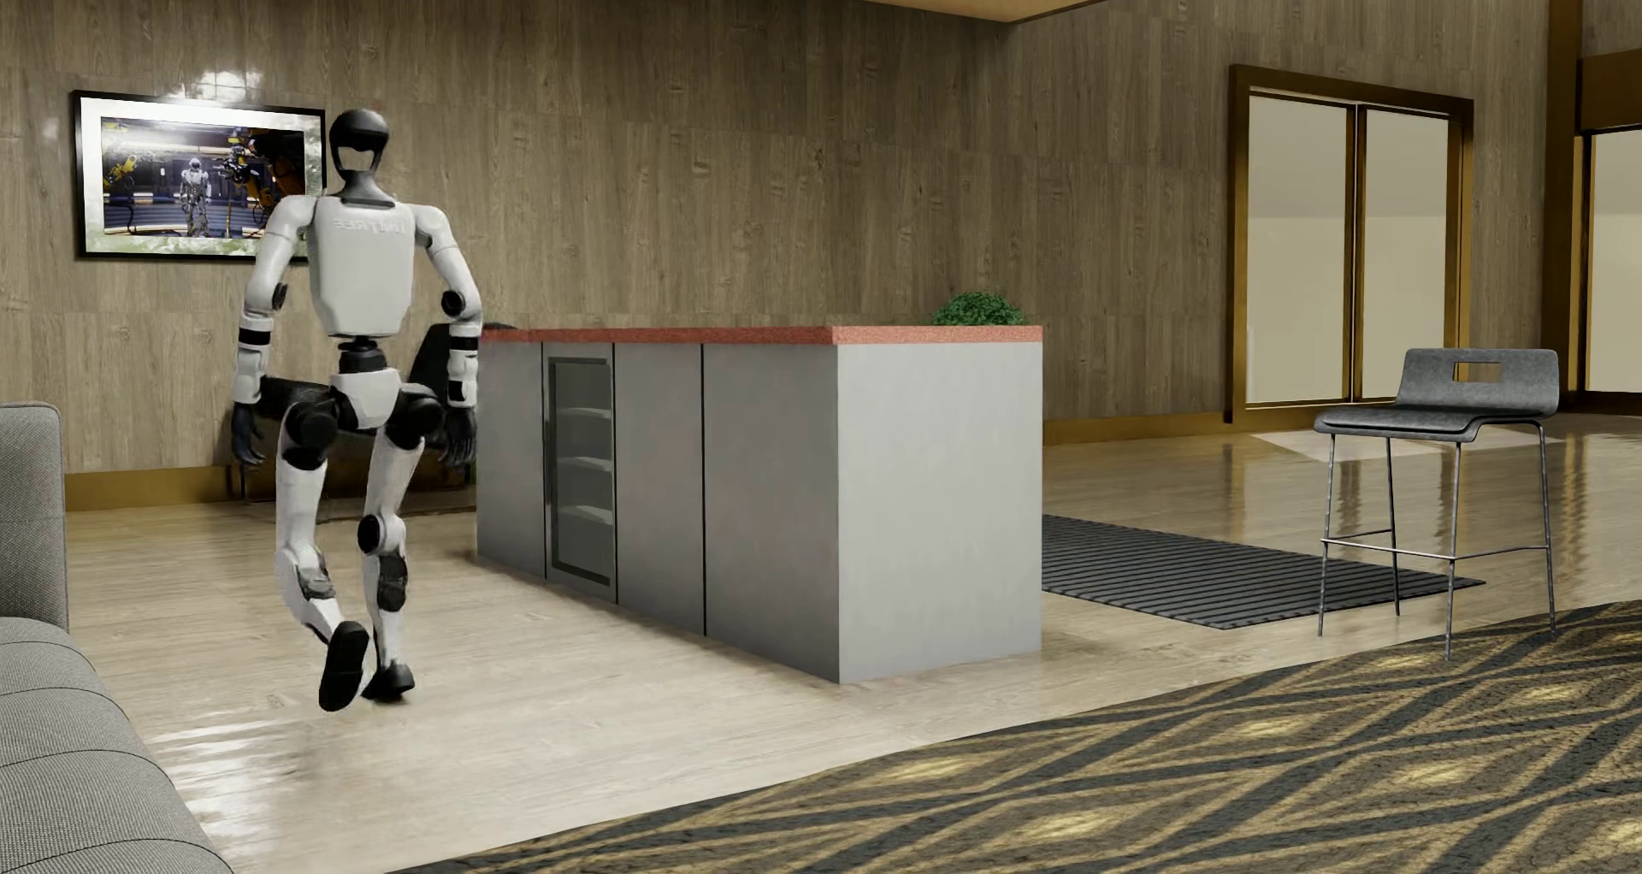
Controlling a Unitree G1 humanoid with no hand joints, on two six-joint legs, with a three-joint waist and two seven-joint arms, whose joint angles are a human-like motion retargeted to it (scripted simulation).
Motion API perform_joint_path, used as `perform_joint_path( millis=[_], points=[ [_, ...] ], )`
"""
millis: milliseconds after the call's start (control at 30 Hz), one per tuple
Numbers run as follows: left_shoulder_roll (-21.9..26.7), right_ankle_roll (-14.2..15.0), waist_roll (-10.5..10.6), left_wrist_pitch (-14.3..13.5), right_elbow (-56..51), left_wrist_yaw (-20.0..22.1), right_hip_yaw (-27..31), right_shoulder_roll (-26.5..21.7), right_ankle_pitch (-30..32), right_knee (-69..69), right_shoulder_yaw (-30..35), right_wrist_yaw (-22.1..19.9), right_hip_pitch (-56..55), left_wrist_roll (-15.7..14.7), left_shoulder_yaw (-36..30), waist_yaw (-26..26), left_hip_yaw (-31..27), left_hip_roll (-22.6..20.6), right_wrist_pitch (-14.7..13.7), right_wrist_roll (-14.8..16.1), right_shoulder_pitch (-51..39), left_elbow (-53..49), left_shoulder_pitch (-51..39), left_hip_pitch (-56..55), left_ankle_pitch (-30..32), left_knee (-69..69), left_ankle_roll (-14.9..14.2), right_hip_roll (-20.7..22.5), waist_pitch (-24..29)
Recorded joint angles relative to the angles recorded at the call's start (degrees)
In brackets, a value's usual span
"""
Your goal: Head to the armchair
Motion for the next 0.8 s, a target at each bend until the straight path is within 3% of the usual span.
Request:
perform_joint_path(
  millis=[33, 100, 167, 200, 267, 300, 333, 367, 400, 433, 500, 533, 600, 667, 700, 733, 767, 800],
  points=[
    [-0.4, 0.0, -1.1, 0.0, -4.0, 0.0, 0.0, -0.4, -4.6, -2.5, -1.4, 0.0, 4.5, 0.0, -0.4, 3.6, 0.0, -1.5, 0.0, 0.0, -2.1, -0.3, 0.7, -8.1, -4.4, 0.1, 0.0, 0.5, -1.0],
    [-0.2, 0.0, -3.9, 0.0, -11.7, 0.0, 0.0, -0.9, -12.3, -10.2, -7.4, 0.0, 20.3, 0.0, -0.8, 10.6, 0.0, -4.5, 0.0, 0.0, -4.4, -0.6, 2.0, -12.9, -4.8, -15.5, 0.0, -2.7, 1.3],
    [0.0, 0.0, -5.0, 0.0, -16.4, 0.0, 0.0, -0.9, -21.9, -15.1, -10.8, 0.0, 29.5, 0.0, 0.1, 16.0, 0.0, -2.8, 0.0, 0.0, -9.3, -1.4, 3.2, -17.7, -1.8, -36.2, 0.0, -4.6, 0.5],
    [-0.3, 0.0, -4.6, 0.0, -19.3, 0.0, 0.0, -1.5, -25.0, -15.8, -11.7, 0.0, 32.3, 0.0, 0.6, 17.9, 0.0, -1.6, 0.0, 0.0, -11.6, -1.8, 3.5, -18.8, -1.3, -47.6, 0.0, -5.0, -0.4],
    [-0.3, 0.0, -4.4, 0.0, -22.5, 0.0, 0.0, -2.0, -28.4, -16.0, -13.6, 0.0, 38.7, 0.0, 1.3, 20.3, 0.0, 0.7, 0.0, 0.0, -14.4, -1.9, 4.6, -22.7, -3.2, -51.0, 0.0, -7.9, -1.8],
    [-0.4, 0.0, -4.8, 0.0, -24.6, 0.0, 0.0, -2.0, -27.4, -14.8, -15.3, 0.0, 42.6, 0.0, 1.6, 21.7, 0.0, 0.1, 0.0, 0.0, -13.4, -1.3, 5.0, -23.2, -3.6, -45.7, 0.0, -9.9, -1.3],
    [-0.5, 0.0, -5.6, 0.0, -24.0, 0.0, 0.0, -1.2, -23.3, -10.8, -16.4, 0.0, 42.7, 0.0, 1.3, 22.4, 0.0, -0.4, 0.0, 0.0, -12.7, 0.9, 4.7, -26.5, 1.5, -39.2, 0.0, -10.9, -2.9],
    [-0.6, 0.0, -8.4, 0.0, -20.7, 0.0, 0.0, 0.6, -13.2, -4.2, -16.4, 0.0, 42.3, 0.0, 0.9, 22.3, 0.0, -3.4, 0.0, 0.0, -11.2, 4.0, 4.6, -27.6, 3.4, -32.4, 0.0, -13.4, -3.9],
    [-0.6, 0.0, -8.9, 0.0, -18.0, 0.0, 0.0, 1.4, -0.2, 5.0, -15.3, 0.0, 40.7, 0.0, -0.1, 20.9, 0.0, -5.4, 0.0, 0.0, -9.3, 6.6, 3.7, -24.3, 0.9, -28.3, 0.0, -13.9, -3.1],
    [-1.3, 0.0, -9.1, 0.0, -14.3, 0.0, 0.0, 1.5, 7.0, 19.2, -11.8, 0.0, 34.2, 0.0, 0.6, 20.2, 0.0, -7.7, 0.0, 0.0, -9.1, 8.7, 2.4, -21.6, -2.4, -26.6, 0.0, -14.5, -3.0],
    [-1.6, 0.0, -7.8, 0.0, -8.8, 0.0, 0.0, 1.4, 1.2, 38.7, -4.5, 0.0, 21.3, 0.0, 0.0, 15.4, 0.0, -9.4, 0.0, 0.0, -8.7, 6.3, 1.0, -10.2, -4.5, -32.3, 0.0, -12.7, -2.2],
    [-1.9, 0.0, -6.4, 0.0, -6.3, 0.0, 0.0, 1.8, -0.9, 41.3, -4.6, 0.0, 15.1, 0.0, 0.1, 11.8, 0.0, -9.7, 0.0, 0.0, -6.9, 5.3, 0.0, -4.8, -4.3, -35.6, 0.0, -11.0, -1.8],
    [-1.2, 0.0, -3.9, 0.0, -2.7, 0.0, 0.0, 1.1, 5.5, 29.4, -1.3, 0.0, 5.3, 0.0, 0.9, 4.7, 0.0, -9.0, 0.0, 0.0, -3.0, -0.8, -1.4, 6.1, -3.9, -42.1, 0.0, -8.6, -1.2],
    [-0.2, 0.0, -3.0, 0.0, -1.7, 0.0, 0.0, 0.3, 16.1, 5.2, -1.2, 0.0, -1.6, 0.0, 2.7, -0.8, 0.0, -7.9, 0.0, 0.0, 1.1, -6.6, -4.0, 14.1, -4.0, -46.3, 0.0, -9.0, -1.0],
    [0.4, 0.0, -3.1, 0.0, -1.3, 0.0, 0.0, 0.1, 6.4, -7.6, -1.1, 0.0, -3.2, 0.0, 2.9, -2.6, 0.0, -8.0, 0.0, 0.0, 2.5, -8.5, -5.9, 16.8, -4.9, -47.7, 0.0, -9.6, -1.5],
    [1.1, 0.0, -3.9, 0.0, -1.8, 0.0, 0.0, -0.1, -15.5, -13.3, 0.0, 0.0, -3.7, 0.0, 3.8, -3.5, 0.0, -8.4, 0.0, 0.0, 4.1, -10.8, -7.6, 20.6, -5.4, -48.7, 0.0, -10.9, -1.6],
    [1.4, 0.0, -3.4, 0.0, 0.8, 0.0, 0.0, 0.6, -27.9, -12.5, -0.5, 0.0, -6.3, 0.0, 5.2, -6.2, 0.0, -6.0, 0.0, 0.0, 4.7, -12.2, -8.4, 19.9, -6.2, -46.5, 0.0, -12.3, -3.6],
    [0.9, 0.0, -3.5, 0.0, 2.2, 0.0, 0.0, 1.1, -26.8, -13.4, -0.9, 0.0, -8.5, 0.0, 7.3, -7.8, 0.0, -5.3, 0.0, 0.0, 5.4, -12.6, -8.5, 22.1, -5.0, -45.9, 0.0, -13.2, -3.3]
  ],
)
